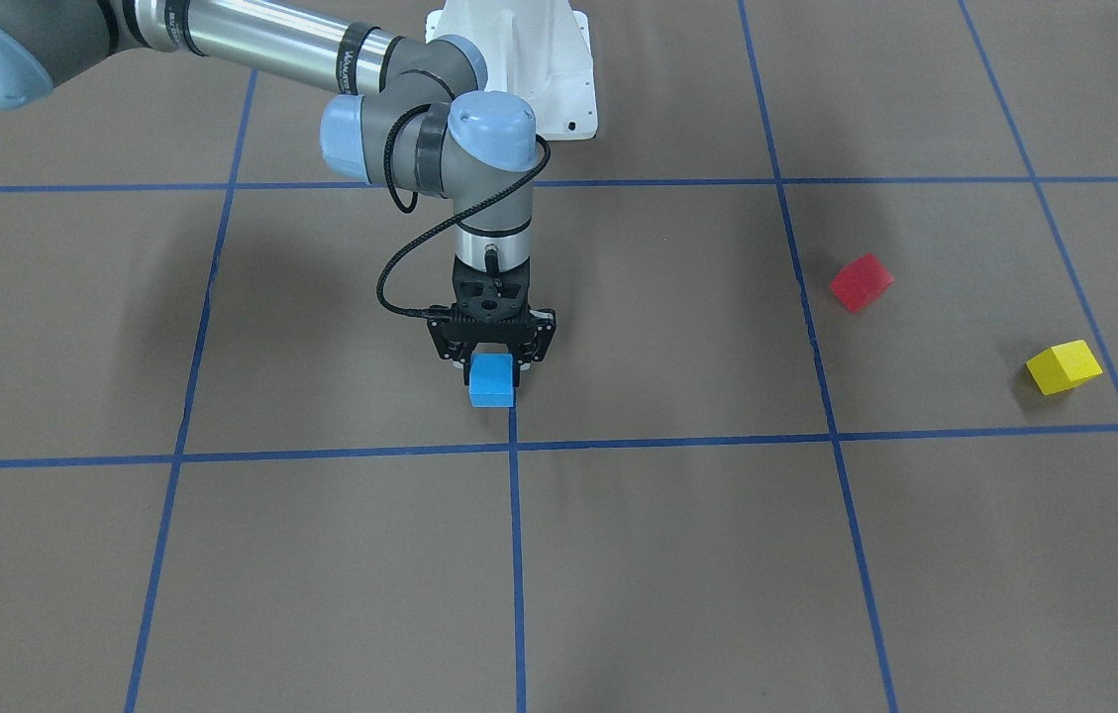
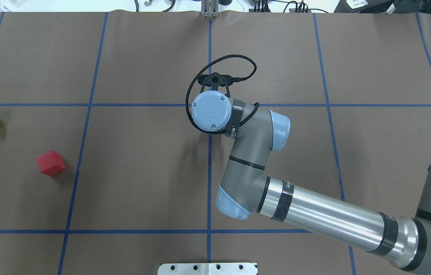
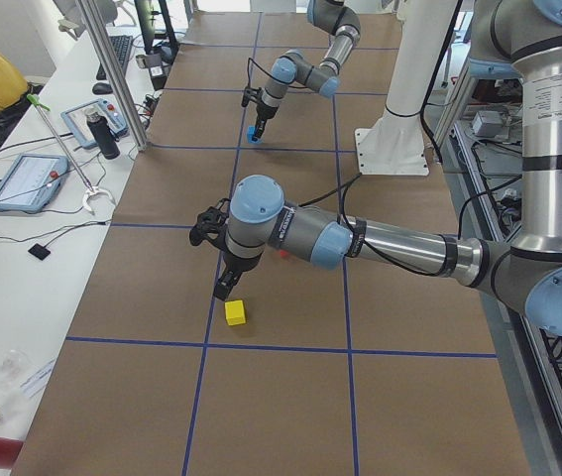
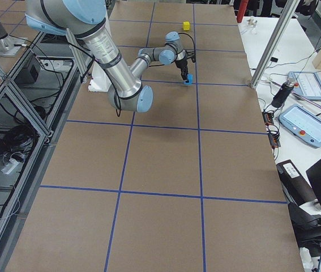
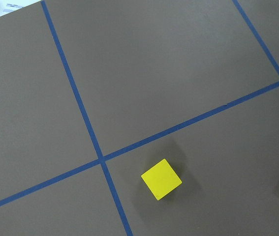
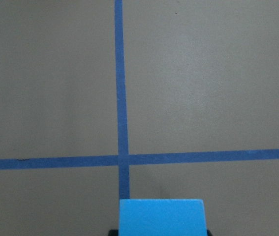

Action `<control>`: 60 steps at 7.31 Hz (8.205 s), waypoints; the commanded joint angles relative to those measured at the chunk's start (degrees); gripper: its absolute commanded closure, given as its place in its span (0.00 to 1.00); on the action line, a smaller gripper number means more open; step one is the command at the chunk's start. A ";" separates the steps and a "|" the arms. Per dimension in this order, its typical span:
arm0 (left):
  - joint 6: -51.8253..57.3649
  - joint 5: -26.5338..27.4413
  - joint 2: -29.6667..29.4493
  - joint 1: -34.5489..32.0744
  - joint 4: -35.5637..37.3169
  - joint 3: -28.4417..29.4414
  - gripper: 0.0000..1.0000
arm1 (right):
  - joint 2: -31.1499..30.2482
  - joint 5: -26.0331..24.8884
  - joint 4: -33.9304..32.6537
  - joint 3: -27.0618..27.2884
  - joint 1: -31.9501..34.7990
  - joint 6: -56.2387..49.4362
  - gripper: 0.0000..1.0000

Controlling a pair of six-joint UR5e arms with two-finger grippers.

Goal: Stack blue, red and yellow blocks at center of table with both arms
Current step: 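Carry the blue cube with the right gripper to the table center, then release the blue cube and withdraw the right gripper, then move the left gripper to the red cube and grasp it, then carry the red cube with the left gripper above the blue cube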

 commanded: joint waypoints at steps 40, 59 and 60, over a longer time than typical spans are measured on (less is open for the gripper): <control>-44.43 18.54 -21.11 48.51 -4.13 -3.51 1.00 | -53.73 47.72 -5.71 18.58 66.73 -82.13 0.00; -63.46 29.71 -65.04 56.25 6.50 36.30 1.00 | -54.79 47.81 -5.71 18.31 66.91 -81.95 0.00; -63.46 29.71 -65.04 56.25 6.50 36.30 1.00 | -54.79 47.81 -5.71 18.31 66.91 -81.95 0.00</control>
